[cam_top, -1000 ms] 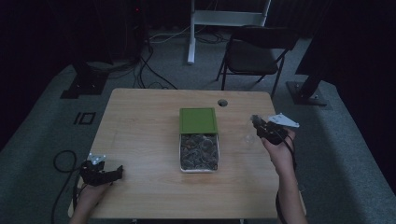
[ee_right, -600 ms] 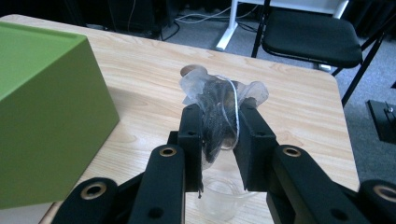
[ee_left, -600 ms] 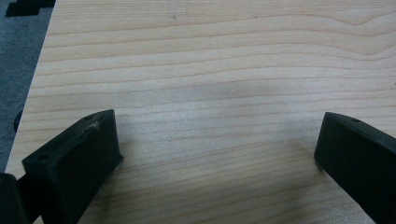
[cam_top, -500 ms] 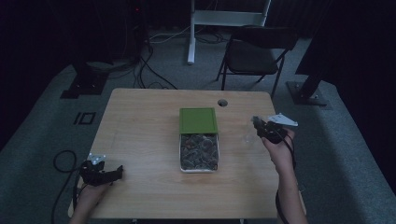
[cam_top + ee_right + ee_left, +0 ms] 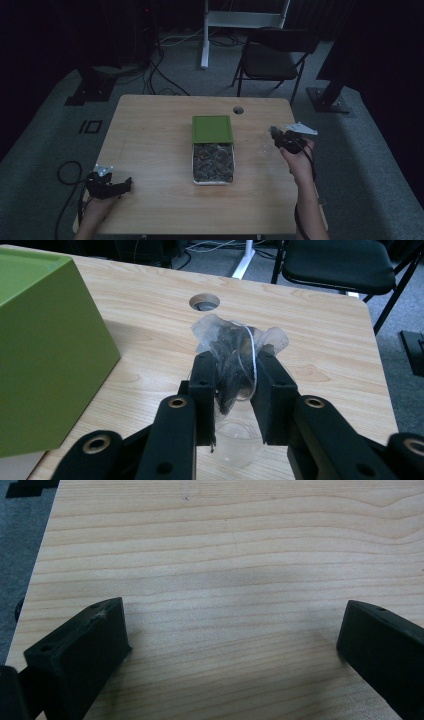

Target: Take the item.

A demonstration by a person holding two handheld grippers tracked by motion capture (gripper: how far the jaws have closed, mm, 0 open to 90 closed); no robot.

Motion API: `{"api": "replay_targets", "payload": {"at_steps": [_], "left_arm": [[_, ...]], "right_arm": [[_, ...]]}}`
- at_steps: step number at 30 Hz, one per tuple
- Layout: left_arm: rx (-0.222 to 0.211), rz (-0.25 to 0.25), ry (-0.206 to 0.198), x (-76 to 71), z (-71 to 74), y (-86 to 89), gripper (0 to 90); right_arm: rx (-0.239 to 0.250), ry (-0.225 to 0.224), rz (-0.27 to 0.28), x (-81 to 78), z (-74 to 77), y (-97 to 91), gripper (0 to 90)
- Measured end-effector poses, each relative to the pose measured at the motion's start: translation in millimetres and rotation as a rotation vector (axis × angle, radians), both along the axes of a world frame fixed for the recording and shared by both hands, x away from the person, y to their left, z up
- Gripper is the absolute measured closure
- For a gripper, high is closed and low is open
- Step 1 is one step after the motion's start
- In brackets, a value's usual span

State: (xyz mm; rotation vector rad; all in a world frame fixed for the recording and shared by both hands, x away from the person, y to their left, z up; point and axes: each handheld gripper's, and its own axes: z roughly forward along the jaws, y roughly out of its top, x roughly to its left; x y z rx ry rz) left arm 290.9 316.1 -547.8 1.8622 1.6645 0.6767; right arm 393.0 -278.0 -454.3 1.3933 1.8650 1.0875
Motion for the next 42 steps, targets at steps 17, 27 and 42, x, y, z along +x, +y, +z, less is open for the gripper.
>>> {"api": "replay_targets", "payload": {"at_steps": [17, 27, 42], "left_arm": [[0.0, 0.0, 0.0, 0.0, 0.0, 0.0, 0.5], [0.0, 0.0, 0.0, 0.0, 0.0, 0.0, 0.5], [0.0, 0.0, 0.0, 0.0, 0.0, 0.0, 0.5]], "right_arm": [[0.007, -0.016, 0.005, -3.0, 5.3, -3.2, 52.1], [0.005, -0.02, 0.048, -13.1, 5.7, 0.7, 44.9], [0.026, -0.035, 0.04, -36.4, -3.1, -2.4, 26.8]]}}
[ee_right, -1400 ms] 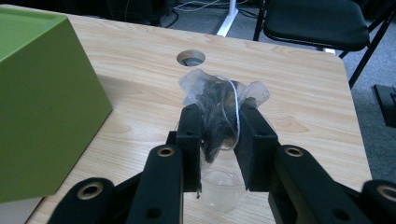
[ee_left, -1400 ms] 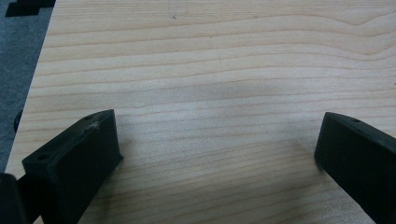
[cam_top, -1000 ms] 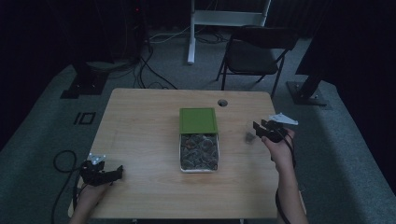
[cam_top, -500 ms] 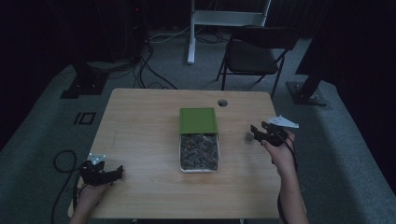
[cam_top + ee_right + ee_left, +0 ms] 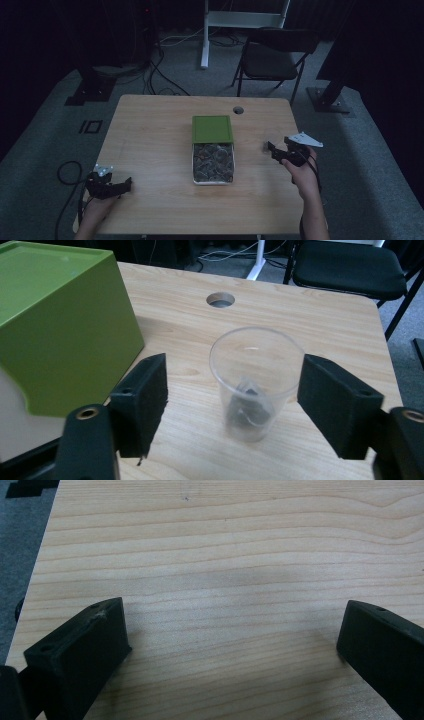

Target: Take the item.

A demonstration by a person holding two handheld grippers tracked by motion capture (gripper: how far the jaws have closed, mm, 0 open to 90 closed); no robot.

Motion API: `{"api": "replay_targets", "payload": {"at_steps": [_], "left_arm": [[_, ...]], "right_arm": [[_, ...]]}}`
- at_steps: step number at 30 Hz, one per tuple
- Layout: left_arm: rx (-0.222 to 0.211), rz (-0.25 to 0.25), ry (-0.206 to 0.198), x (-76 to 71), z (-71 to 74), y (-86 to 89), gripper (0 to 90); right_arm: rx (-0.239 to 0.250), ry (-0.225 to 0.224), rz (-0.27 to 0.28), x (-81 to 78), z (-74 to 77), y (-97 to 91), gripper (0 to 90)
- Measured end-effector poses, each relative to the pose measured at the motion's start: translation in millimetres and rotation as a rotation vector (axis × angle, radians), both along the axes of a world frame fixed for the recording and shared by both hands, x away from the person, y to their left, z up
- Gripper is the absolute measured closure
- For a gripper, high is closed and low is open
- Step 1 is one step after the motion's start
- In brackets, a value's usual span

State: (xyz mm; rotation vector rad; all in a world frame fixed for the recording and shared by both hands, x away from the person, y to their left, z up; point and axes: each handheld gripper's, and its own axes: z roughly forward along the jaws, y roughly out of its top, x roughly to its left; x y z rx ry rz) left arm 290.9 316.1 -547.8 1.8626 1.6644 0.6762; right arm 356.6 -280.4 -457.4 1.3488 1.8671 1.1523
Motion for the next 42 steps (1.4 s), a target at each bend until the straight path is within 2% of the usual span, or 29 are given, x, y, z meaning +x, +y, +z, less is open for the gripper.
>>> {"api": "replay_targets", "payload": {"at_steps": [4, 10, 23, 30, 34, 36, 37, 40, 42], "left_arm": [[0.0, 0.0, 0.0, 0.0, 0.0, 0.0, 0.5], [0.0, 0.0, 0.0, 0.0, 0.0, 0.0, 0.5], [0.001, 0.0, 0.0, 0.0, 0.0, 0.0, 0.5], [0.002, 0.0, 0.0, 0.0, 0.0, 0.0, 0.5], [0.002, 0.0, 0.0, 0.0, 0.0, 0.1, 0.5], [0.002, -0.001, 0.001, 0.0, 0.0, 0.1, 0.5], [0.002, 0.0, 0.0, 0.0, 0.0, 0.0, 0.5], [0.001, 0.0, 0.0, 0.0, 0.0, 0.0, 0.5], [0.002, 0.0, 0.0, 0.0, 0.0, 0.0, 0.5]], "right_arm": [[0.015, 0.003, -0.01, -5.5, -4.9, -1.7, 20.4], [0.009, 0.014, -0.03, -12.1, -12.8, -5.3, 14.5], [0.012, 0.038, -0.025, -25.9, -29.4, -10.6, 13.8], [0.003, 0.073, -0.002, -32.8, -42.5, -12.1, 13.7], [-0.021, 0.109, 0.013, -35.9, -53.7, -12.5, 13.8], [-0.021, 0.109, 0.013, -35.9, -53.7, -12.5, 13.8], [-0.025, 0.129, 0.019, -37.3, -58.6, -12.9, 13.8], [-0.012, 0.13, 0.012, -38.8, -60.5, -13.9, 13.8], [-0.022, 0.137, 0.018, -40.5, -62.8, -13.8, 13.8]]}}
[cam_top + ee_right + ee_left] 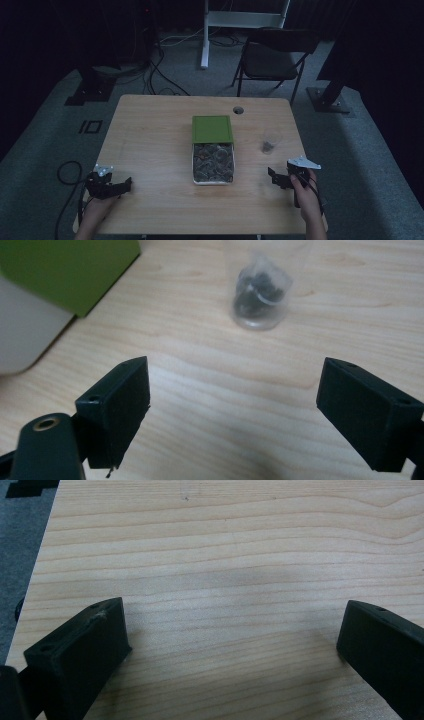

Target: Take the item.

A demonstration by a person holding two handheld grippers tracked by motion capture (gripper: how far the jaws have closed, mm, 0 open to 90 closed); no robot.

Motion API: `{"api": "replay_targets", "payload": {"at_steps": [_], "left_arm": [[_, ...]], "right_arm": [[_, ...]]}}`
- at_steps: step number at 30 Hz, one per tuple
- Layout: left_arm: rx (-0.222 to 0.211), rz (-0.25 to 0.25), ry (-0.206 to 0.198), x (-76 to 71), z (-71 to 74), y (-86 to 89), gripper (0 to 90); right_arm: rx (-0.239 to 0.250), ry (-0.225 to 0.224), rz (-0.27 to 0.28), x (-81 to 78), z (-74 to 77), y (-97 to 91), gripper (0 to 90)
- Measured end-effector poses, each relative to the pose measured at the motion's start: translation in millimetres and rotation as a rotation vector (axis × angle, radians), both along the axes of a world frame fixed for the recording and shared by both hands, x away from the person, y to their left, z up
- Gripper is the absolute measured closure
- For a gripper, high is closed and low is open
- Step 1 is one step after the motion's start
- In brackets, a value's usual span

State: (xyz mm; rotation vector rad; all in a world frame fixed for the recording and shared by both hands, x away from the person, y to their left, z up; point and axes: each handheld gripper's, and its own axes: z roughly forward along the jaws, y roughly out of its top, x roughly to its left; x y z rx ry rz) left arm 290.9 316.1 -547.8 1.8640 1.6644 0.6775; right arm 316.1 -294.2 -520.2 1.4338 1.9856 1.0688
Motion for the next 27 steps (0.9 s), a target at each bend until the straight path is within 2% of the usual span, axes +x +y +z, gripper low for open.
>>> {"api": "replay_targets", "payload": {"at_steps": [9, 16, 27], "left_arm": [[0.0, 0.0, 0.0, 0.0, 0.0, 0.0, 0.5], [0.0, 0.0, 0.0, 0.0, 0.0, 0.0, 0.5], [0.0, 0.0, 0.0, 0.0, 0.0, 0.0, 0.5]], "right_arm": [[0.001, 0.027, 0.018, -9.8, -11.1, 0.5, 13.9], [-0.05, 0.046, 0.06, -20.0, -18.2, -0.5, 13.9], [-0.075, 0.056, 0.074, -32.6, -25.3, -2.4, 13.9]]}}
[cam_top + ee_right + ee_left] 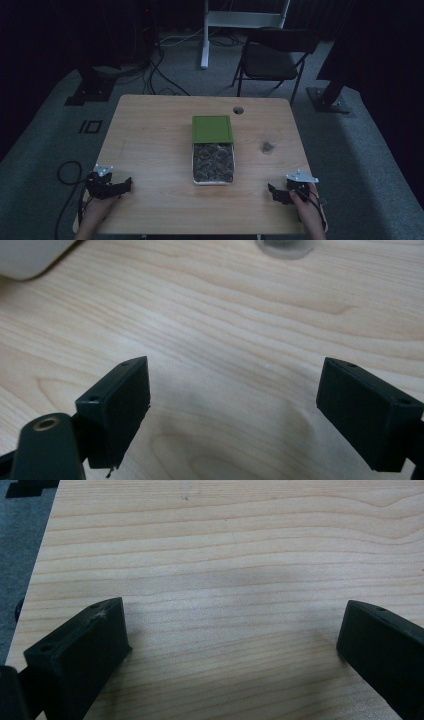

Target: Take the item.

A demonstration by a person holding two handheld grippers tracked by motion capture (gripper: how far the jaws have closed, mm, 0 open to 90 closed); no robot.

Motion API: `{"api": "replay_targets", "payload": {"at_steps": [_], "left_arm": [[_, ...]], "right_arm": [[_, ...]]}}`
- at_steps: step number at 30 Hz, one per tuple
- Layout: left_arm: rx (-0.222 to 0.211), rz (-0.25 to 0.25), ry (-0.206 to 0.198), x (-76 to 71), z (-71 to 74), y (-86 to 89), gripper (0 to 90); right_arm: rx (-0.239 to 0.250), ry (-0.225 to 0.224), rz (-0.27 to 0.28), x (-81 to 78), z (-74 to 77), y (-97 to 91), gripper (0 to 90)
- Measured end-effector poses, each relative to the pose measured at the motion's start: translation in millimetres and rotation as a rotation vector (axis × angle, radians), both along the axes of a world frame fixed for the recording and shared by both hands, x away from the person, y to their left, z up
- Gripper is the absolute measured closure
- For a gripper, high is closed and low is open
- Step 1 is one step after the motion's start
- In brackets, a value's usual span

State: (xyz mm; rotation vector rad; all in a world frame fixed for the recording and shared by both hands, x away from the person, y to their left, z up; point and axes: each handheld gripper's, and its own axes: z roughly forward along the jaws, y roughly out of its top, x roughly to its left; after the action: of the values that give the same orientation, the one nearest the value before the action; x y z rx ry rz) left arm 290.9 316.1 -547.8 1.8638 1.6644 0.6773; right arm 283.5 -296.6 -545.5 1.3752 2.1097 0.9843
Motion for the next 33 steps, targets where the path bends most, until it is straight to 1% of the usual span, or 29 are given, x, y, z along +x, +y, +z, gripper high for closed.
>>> {"api": "replay_targets", "payload": {"at_steps": [2, 3, 5, 9, 15, 19, 33], "left_arm": [[0.0, 0.0, 0.0, 0.0, 0.0, 0.0, 0.5], [0.0, 0.0, 0.0, 0.0, 0.0, 0.0, 0.5], [0.0, 0.0, 0.0, 0.0, 0.0, 0.0, 0.5], [0.0, 0.0, 0.0, 0.0, 0.0, 0.0, 0.5], [0.0, 0.0, 0.0, 0.0, 0.0, 0.0, 0.5], [0.0, 0.0, 0.0, 0.0, 0.0, 0.0, 0.5], [0.0, 0.0, 0.0, 0.0, 0.0, 0.0, 0.5]], "right_arm": [[-0.005, 0.004, 0.002, -0.9, -0.7, -0.2, 13.9], [-0.019, 0.007, 0.003, -2.6, -2.6, -1.0, 13.9], [-0.023, 0.012, 0.001, -4.0, -4.5, -1.2, 13.9], [-0.05, 0.017, 0.008, -5.7, -6.9, -2.0, 13.9], [-0.042, 0.018, -0.01, -9.2, -7.4, -4.8, 13.8], [-0.03, 0.029, -0.006, -9.9, -7.7, -5.8, 13.4], [-0.03, 0.034, -0.011, -9.7, -7.8, -5.4, 12.6]]}}
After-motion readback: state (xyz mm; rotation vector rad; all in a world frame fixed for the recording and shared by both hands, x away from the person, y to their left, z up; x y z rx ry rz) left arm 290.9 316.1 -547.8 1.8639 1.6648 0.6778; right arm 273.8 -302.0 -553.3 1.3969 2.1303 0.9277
